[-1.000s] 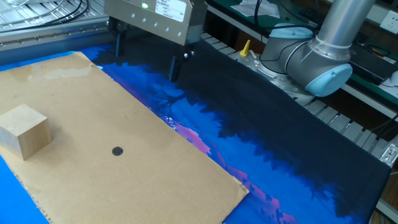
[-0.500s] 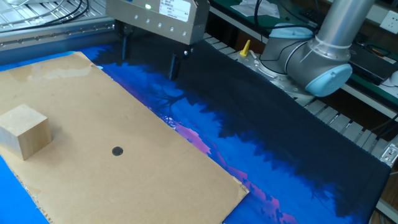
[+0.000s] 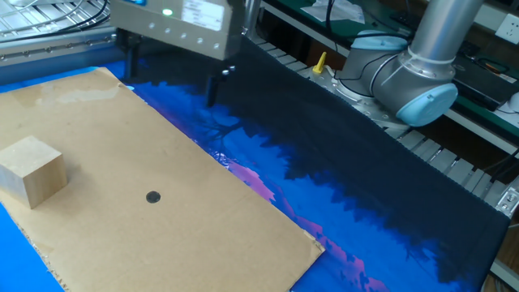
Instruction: Grab the block and place it at the designated location
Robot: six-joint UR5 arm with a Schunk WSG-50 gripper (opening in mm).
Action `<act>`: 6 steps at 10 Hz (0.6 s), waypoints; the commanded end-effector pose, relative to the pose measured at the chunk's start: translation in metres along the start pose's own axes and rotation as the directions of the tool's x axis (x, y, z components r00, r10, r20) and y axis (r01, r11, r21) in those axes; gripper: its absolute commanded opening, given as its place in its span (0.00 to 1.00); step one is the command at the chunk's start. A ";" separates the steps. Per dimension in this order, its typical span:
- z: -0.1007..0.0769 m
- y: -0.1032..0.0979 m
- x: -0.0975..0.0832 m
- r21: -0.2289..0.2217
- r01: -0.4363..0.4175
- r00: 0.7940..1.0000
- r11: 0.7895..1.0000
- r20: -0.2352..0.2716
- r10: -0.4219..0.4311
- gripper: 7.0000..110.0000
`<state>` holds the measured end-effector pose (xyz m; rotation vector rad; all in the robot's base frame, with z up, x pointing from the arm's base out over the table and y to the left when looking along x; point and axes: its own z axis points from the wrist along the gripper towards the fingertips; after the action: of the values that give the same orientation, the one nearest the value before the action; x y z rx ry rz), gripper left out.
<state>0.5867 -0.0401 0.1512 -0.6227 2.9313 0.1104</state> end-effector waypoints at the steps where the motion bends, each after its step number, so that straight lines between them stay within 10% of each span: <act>1: 0.004 -0.026 -0.015 0.078 0.039 0.999 0.996 -0.023 -0.037 0.79; 3: 0.005 -0.040 -0.022 0.142 0.035 0.998 0.989 -0.055 -0.027 0.79; 6: 0.012 -0.022 -0.048 0.113 -0.035 0.997 0.993 -0.070 0.043 0.79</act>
<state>0.6236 -0.0562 0.1455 -0.6346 2.9607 -0.0823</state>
